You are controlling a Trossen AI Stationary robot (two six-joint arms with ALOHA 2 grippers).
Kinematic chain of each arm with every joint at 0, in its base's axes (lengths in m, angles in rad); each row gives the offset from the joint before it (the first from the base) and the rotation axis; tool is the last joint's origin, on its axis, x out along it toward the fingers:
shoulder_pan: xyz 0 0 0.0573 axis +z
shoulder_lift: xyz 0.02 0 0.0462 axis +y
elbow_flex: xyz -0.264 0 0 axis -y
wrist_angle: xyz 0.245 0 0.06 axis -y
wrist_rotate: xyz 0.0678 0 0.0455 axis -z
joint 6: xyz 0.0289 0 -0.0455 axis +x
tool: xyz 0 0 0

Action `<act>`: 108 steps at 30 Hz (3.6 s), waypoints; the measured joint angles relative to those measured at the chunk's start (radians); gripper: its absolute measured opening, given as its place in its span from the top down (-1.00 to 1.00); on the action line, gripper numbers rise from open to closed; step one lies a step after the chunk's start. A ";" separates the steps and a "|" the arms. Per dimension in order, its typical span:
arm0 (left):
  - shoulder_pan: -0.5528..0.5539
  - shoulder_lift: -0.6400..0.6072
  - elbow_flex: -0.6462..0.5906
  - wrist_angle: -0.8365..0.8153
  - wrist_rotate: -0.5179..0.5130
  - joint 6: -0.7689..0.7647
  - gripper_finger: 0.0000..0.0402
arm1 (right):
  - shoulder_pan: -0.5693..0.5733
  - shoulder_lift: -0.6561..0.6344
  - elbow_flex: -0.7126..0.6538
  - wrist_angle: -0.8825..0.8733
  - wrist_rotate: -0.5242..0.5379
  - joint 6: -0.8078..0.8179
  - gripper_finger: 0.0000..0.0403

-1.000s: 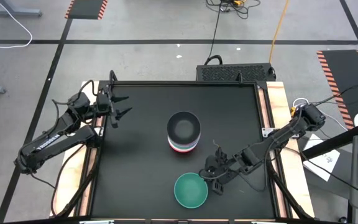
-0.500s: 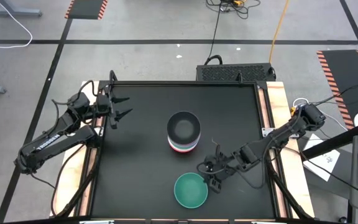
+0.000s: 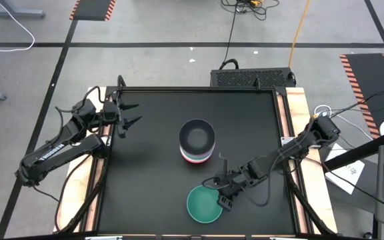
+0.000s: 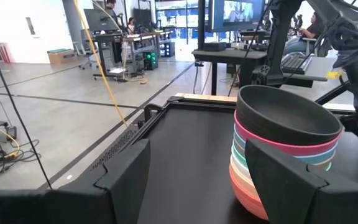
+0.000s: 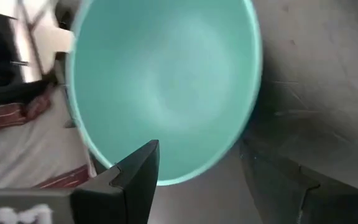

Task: Nest bowls inside each other
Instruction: Stack the dark green bowl on the black bowl

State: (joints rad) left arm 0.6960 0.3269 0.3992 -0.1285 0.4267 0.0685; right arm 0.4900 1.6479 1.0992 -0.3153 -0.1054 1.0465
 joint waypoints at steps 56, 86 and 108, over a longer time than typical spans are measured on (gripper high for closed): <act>-0.002 0.000 0.000 0.003 0.053 -0.002 -0.33 | -0.163 -0.123 0.004 0.065 -0.137 -0.174 1.00; -0.002 0.000 0.000 0.003 0.054 -0.012 -0.33 | -0.740 -0.076 0.811 -1.049 0.005 -0.617 1.00; -0.002 0.000 0.000 0.007 0.054 -0.015 -0.33 | -0.830 0.255 1.200 -1.253 -0.219 -0.719 1.00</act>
State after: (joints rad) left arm 0.6941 0.3267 0.3992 -0.1219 0.4808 0.0536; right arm -0.3401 1.9029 2.2990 -1.5682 -0.3242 0.3271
